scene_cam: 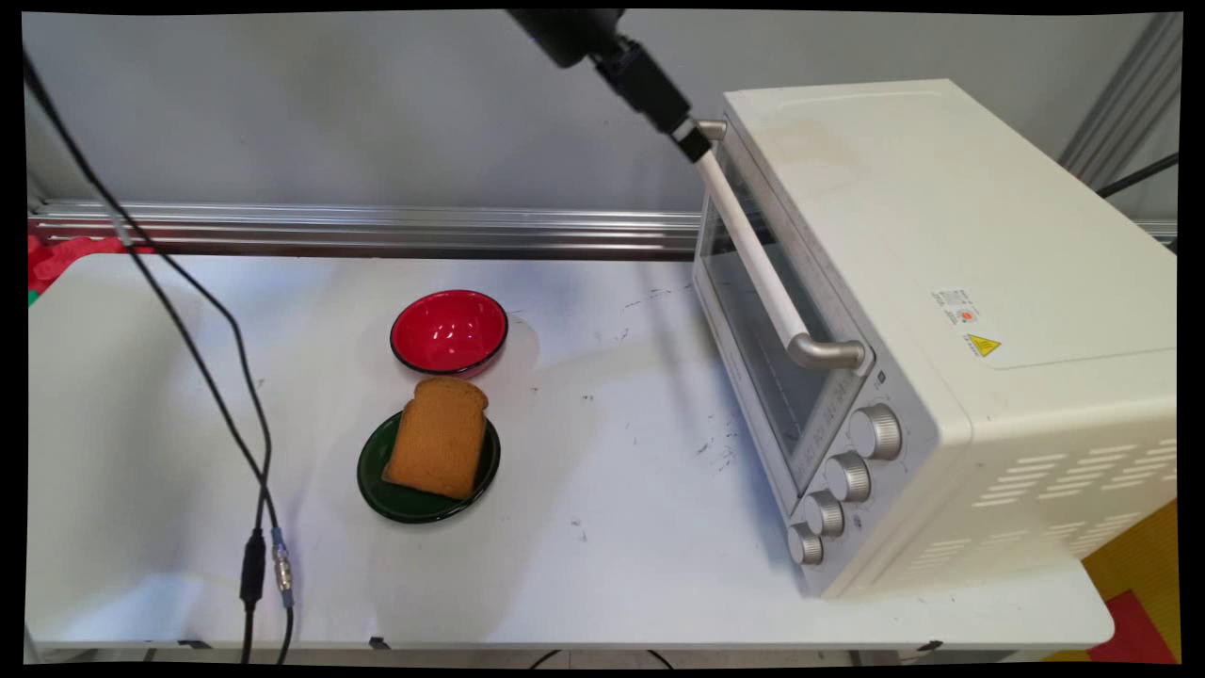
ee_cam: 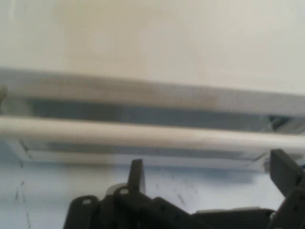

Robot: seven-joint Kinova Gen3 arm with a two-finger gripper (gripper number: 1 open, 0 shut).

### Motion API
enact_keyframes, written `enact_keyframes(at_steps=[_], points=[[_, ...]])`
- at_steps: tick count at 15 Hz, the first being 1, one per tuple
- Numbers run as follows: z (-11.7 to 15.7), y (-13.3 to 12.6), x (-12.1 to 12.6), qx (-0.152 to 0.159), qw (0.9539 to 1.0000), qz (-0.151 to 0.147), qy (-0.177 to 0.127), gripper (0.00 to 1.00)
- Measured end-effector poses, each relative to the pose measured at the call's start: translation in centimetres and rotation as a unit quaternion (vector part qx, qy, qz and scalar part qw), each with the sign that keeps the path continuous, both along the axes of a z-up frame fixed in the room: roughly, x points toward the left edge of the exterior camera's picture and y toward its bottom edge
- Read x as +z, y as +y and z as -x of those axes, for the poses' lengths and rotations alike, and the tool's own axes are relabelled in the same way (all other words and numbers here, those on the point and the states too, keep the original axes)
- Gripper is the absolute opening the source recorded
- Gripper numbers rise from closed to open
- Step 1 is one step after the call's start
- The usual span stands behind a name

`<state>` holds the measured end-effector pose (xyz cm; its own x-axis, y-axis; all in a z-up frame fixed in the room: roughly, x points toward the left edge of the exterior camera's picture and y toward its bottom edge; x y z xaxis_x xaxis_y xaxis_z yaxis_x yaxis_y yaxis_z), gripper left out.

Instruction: Open the oven

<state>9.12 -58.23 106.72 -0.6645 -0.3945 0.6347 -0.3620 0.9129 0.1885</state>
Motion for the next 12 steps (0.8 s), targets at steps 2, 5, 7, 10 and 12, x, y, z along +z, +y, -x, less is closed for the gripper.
enact_keyframes(at_steps=[2,5,7,10,12], points=[[0.9,-0.1,0.6,-0.010,0.9999,-0.001,0.005,0.00],[1.5,0.3,1.0,-0.026,0.9996,-0.003,0.009,0.00],[1.9,0.5,0.7,-0.034,0.9994,-0.004,0.006,0.00],[2.5,0.7,-0.3,-0.044,0.9990,0.000,-0.001,0.00],[2.9,0.6,-1.4,-0.037,0.9993,0.006,-0.003,0.00]])
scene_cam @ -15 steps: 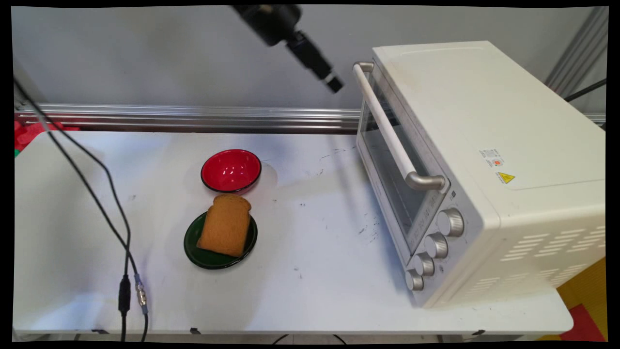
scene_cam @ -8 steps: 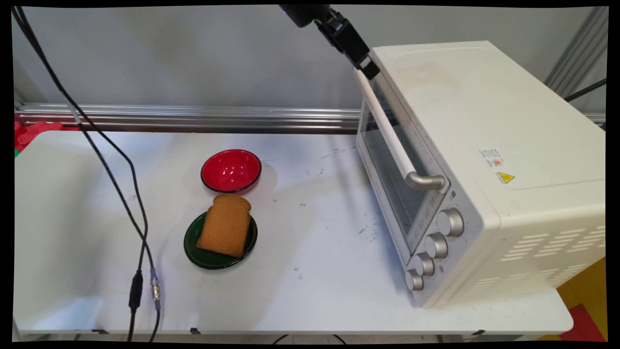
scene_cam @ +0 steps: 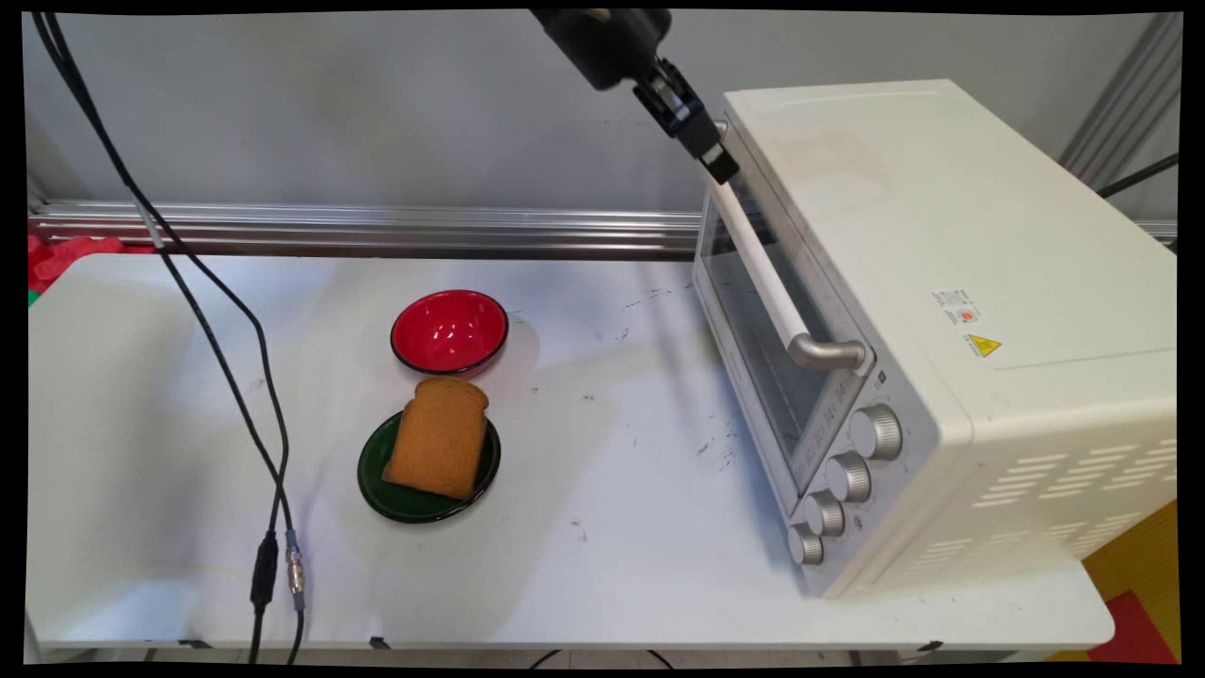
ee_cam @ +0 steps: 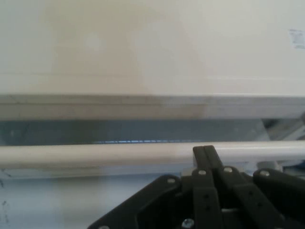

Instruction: Open the oven

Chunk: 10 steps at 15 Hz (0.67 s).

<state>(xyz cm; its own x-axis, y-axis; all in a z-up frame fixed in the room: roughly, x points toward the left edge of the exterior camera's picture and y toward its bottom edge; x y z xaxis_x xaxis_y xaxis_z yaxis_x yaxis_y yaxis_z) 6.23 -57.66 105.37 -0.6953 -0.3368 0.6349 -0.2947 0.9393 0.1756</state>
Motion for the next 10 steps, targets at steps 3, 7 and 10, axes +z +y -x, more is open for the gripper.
enact_keyframes(at_steps=[3,7,10], points=[[0.9,-0.7,-2.0,0.017,0.9998,0.013,0.001,0.00],[1.7,-1.3,-3.4,0.030,0.9993,0.021,0.002,0.00],[2.7,-1.5,-4.4,0.042,0.9989,0.022,0.009,0.00]])
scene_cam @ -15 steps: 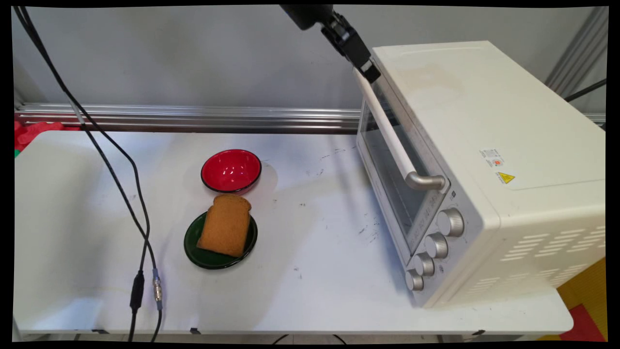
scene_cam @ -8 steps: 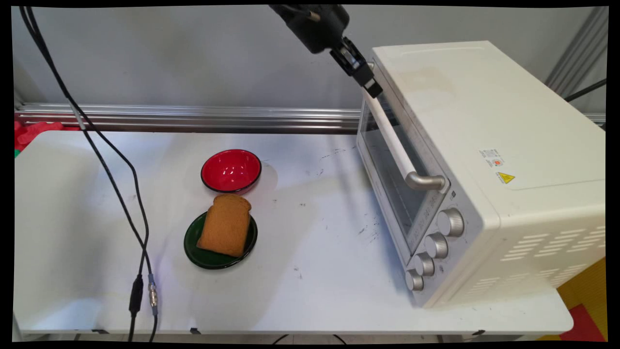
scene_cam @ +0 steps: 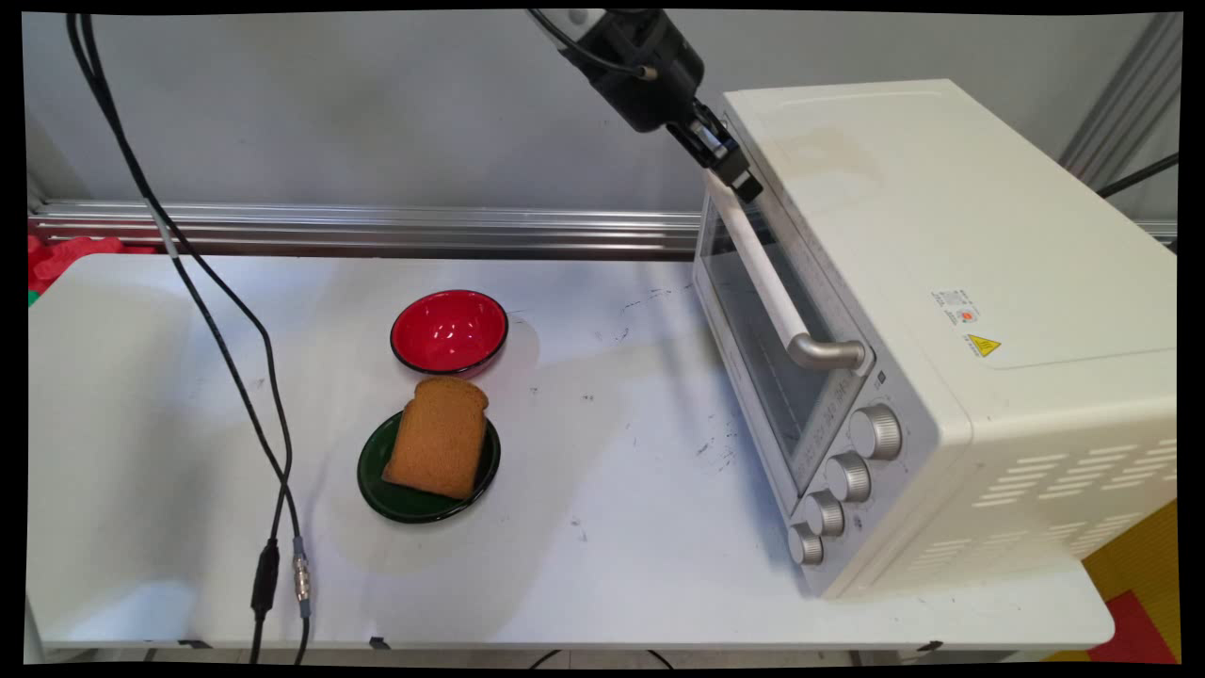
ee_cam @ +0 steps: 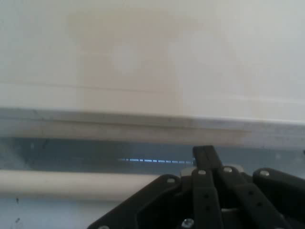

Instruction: Open the oven

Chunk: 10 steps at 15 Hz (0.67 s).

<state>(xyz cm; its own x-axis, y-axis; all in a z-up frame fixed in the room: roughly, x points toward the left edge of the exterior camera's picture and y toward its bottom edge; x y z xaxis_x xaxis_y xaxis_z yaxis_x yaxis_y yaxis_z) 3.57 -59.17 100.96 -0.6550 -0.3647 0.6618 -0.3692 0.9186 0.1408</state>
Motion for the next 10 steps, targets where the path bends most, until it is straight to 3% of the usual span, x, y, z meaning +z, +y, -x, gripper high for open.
enact_keyframes(at_steps=[10], points=[[1.3,-0.2,-2.3,0.016,0.9999,0.005,0.000,0.00]])
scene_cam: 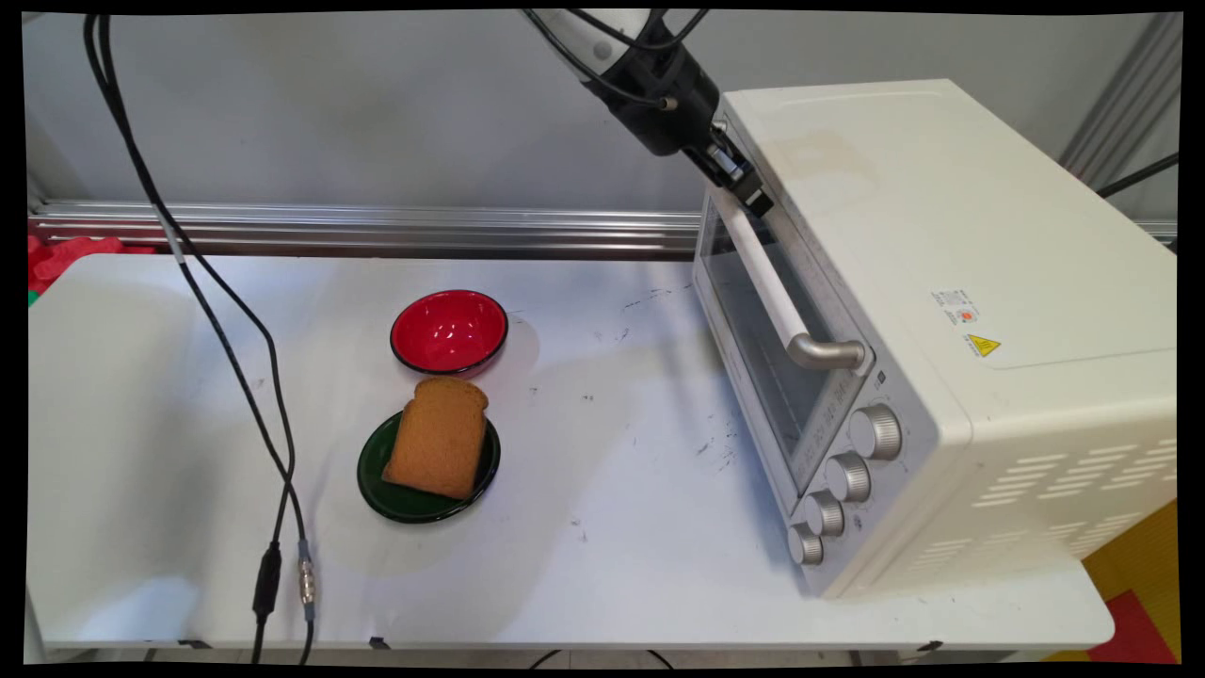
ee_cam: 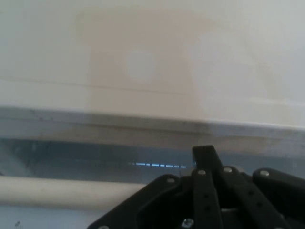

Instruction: Open the oven

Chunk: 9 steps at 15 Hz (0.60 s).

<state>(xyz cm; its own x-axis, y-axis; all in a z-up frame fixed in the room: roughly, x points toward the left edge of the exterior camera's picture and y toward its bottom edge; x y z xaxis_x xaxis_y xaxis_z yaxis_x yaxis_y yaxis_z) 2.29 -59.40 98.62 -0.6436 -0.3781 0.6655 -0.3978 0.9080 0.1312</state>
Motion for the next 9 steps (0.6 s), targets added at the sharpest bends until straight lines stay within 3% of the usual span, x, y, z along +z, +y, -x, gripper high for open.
enact_keyframes(at_steps=[9], points=[[-1.2,1.0,-1.3,-0.027,0.9994,0.006,-0.018,0.00]])
